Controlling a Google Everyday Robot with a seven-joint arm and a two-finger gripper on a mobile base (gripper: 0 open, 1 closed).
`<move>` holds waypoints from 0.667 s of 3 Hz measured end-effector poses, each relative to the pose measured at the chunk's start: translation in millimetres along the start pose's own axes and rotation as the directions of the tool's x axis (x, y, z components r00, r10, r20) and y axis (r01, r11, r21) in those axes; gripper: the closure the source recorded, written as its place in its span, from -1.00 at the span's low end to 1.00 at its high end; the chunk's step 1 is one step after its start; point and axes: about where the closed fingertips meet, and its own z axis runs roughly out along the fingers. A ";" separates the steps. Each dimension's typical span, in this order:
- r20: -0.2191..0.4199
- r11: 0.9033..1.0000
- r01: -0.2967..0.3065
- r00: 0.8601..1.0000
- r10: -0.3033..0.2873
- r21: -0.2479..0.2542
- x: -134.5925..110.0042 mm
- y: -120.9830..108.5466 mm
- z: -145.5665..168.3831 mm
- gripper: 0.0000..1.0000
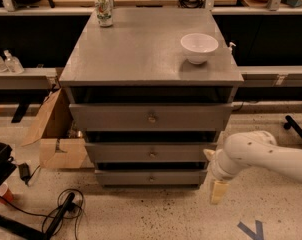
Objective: Open middle drawer
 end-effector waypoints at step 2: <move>-0.099 0.969 0.247 0.965 -0.244 0.014 -49.5 -47.8 50.9 -1.00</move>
Offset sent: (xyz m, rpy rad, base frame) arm 0.0935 0.0800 -0.0393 -0.2170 -0.1104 0.3010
